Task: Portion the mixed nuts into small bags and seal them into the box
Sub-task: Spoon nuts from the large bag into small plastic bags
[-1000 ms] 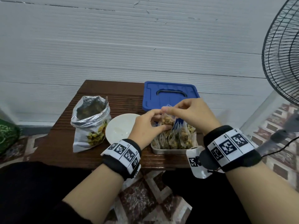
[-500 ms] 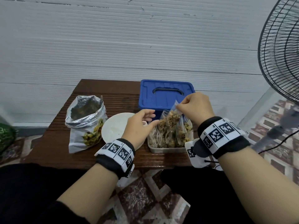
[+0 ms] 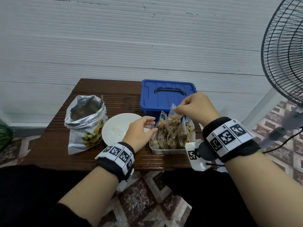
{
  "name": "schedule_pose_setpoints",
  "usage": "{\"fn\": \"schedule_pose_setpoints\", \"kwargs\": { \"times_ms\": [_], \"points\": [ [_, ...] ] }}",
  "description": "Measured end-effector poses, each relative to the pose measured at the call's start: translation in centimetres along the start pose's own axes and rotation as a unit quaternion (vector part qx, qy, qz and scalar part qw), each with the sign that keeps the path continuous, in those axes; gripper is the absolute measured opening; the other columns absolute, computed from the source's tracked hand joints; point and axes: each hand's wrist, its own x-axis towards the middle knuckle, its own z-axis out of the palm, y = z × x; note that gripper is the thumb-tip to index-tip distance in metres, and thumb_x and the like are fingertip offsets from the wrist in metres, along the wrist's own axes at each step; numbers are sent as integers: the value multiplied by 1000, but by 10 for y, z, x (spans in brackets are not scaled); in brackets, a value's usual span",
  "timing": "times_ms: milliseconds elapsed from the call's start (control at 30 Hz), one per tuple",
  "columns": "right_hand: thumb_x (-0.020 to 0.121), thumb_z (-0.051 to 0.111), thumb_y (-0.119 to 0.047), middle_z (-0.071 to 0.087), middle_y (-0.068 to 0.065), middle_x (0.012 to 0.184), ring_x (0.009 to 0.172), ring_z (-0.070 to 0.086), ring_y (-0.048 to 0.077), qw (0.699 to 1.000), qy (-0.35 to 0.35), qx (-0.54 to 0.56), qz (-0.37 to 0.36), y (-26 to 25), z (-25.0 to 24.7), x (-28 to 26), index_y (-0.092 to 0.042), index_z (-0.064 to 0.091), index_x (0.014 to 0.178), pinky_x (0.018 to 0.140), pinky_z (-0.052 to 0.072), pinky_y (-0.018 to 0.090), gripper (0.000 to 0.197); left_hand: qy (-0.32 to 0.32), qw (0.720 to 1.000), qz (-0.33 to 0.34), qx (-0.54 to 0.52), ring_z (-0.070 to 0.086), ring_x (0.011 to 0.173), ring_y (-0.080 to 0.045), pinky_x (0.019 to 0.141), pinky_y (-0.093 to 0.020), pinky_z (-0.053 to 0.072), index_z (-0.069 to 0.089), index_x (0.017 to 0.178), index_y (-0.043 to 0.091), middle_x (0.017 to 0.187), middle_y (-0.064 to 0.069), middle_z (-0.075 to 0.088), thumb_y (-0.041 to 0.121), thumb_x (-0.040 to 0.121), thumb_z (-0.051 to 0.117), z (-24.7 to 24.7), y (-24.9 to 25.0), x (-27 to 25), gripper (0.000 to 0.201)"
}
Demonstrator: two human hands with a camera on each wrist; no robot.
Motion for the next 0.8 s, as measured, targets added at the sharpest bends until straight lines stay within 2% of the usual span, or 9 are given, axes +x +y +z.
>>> {"fn": "schedule_pose_setpoints", "kwargs": {
  "times_ms": [67,167,300,433,533,600,667,800],
  "points": [
    [83,66,-16,67,14,71,64,59,22,1000,-3,-16,-10,1,6,0,8,71,74,62,49,33,26,-11,1000,-5,1,58,94,1,72,4,36,59,122,19,107,10,64,18,83,73,-1,-1,-1,41],
    [84,65,-18,71,15,78,77,65,26,1000,12,-27,-8,3,8,0,6,71,73,67,51,34,27,-15,1000,-7,2,59,94,-1,71,5,35,60,119,20,105,8,66,19,82,74,0,-3,-2,39],
    [84,63,-16,65,16,73,63,57,20,999,37,-22,5,5,-5,3,10,69,76,53,42,23,28,-12,1000,-8,-1,60,94,-2,71,5,36,61,117,19,103,8,66,17,83,73,0,-3,-3,36],
    [84,63,-16,66,14,72,60,54,16,998,43,-47,8,7,-7,6,9,69,78,53,42,23,26,-11,1000,-7,0,60,94,-2,70,6,35,61,114,19,103,6,67,17,83,73,1,-2,-4,34],
    [84,62,-18,71,20,85,77,65,26,996,34,-85,4,10,5,4,7,71,82,63,52,32,27,-5,1000,1,-4,60,92,-1,71,4,35,64,108,22,99,9,68,21,79,78,3,2,-7,32],
    [83,62,-17,70,21,91,85,66,31,994,32,-103,4,14,14,2,7,70,85,71,54,38,25,-13,1000,13,-12,59,89,6,72,4,35,66,106,21,96,10,68,24,74,81,7,7,-10,36],
    [82,62,-17,71,19,91,86,65,30,993,28,-111,9,16,20,1,5,70,85,73,54,38,24,-29,999,26,-22,56,85,11,74,2,37,66,109,22,96,12,67,26,71,83,12,14,-12,42],
    [82,62,-15,71,16,85,83,66,27,995,19,-98,14,18,22,1,2,71,80,69,53,34,20,-36,999,31,13,52,81,0,73,-9,41,62,123,26,100,16,63,36,70,82,30,25,-9,58]
  ]
}}
